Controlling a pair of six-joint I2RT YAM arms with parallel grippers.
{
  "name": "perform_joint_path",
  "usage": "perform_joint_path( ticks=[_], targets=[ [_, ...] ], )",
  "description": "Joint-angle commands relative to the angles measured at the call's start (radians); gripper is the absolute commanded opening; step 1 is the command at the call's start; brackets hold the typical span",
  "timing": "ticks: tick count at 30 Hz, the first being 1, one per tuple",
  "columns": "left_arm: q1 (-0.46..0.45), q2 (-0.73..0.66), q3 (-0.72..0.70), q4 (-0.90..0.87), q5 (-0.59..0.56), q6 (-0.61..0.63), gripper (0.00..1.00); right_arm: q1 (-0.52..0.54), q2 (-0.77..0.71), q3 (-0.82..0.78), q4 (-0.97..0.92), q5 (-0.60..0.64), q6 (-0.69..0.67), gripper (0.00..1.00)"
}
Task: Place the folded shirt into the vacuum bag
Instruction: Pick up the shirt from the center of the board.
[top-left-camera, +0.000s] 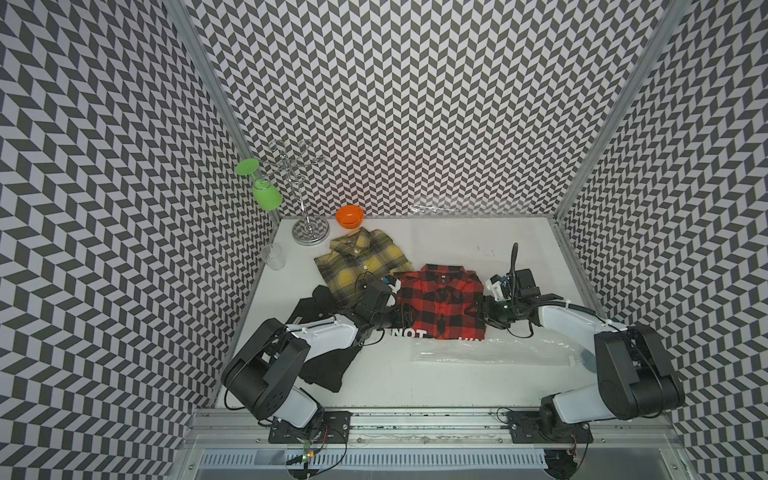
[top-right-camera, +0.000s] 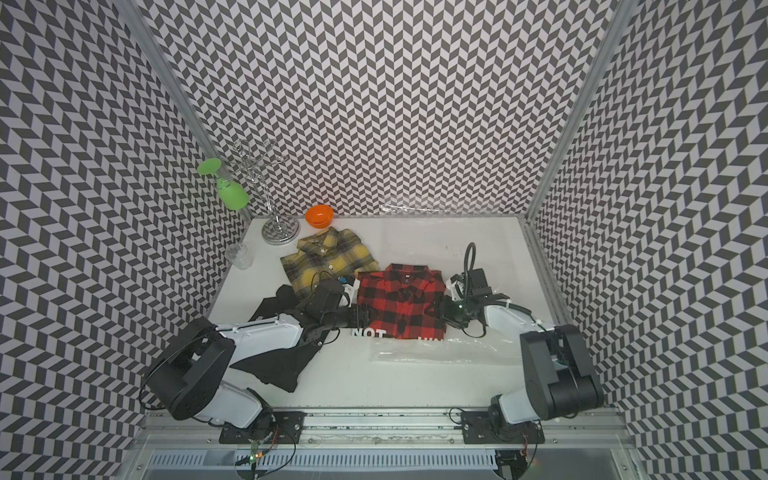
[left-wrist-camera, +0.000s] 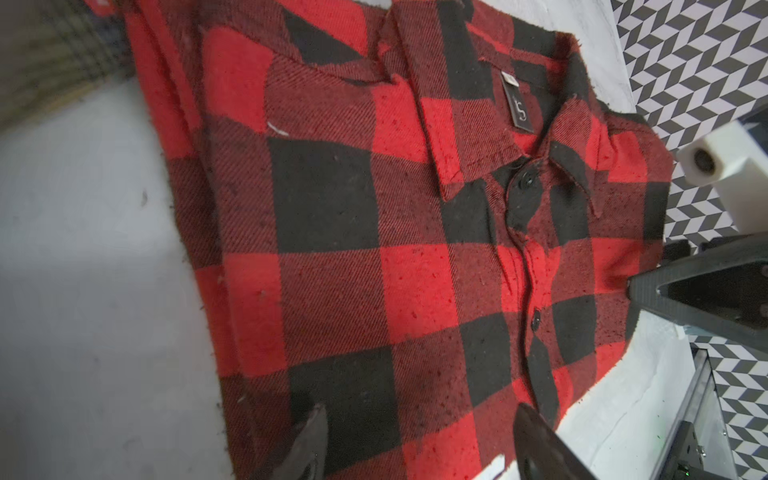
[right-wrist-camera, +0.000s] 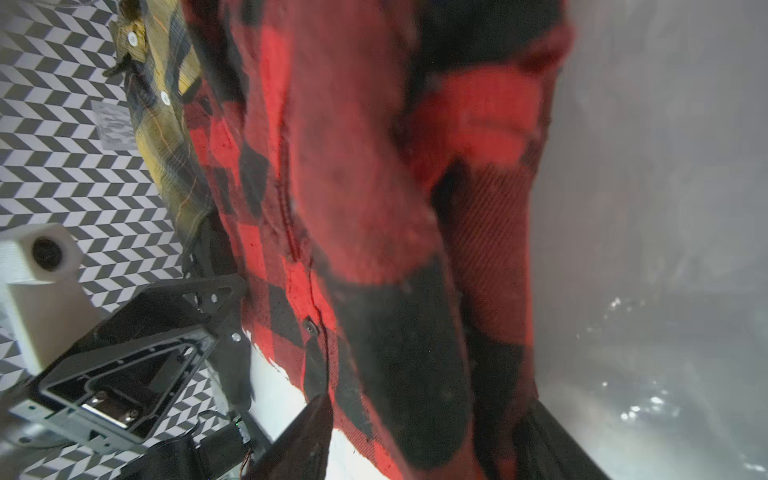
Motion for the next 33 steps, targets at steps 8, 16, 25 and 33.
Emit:
perform_joint_path(
  ticks=[8, 16, 25, 33],
  targets=[
    [-0.049, 0.029, -0.059, 0.118, 0.012, -0.057, 0.71, 0.002, -0.013, -0.127, 0.263, -0.094, 0.144, 0.66],
    [-0.081, 0.082, -0.085, 0.195, 0.086, -0.087, 0.71, 0.014, -0.105, -0.108, 0.287, -0.016, 0.202, 0.33],
    [-0.111, 0.054, -0.047, 0.268, 0.324, 0.035, 0.72, 0.043, -0.063, 0.16, -0.034, 0.13, 0.083, 0.12],
    [0.12, -0.092, -0.014, 0.03, 0.27, -0.012, 0.7, 0.12, 0.016, 0.319, -0.231, 0.397, -0.024, 0.09]
  ],
)
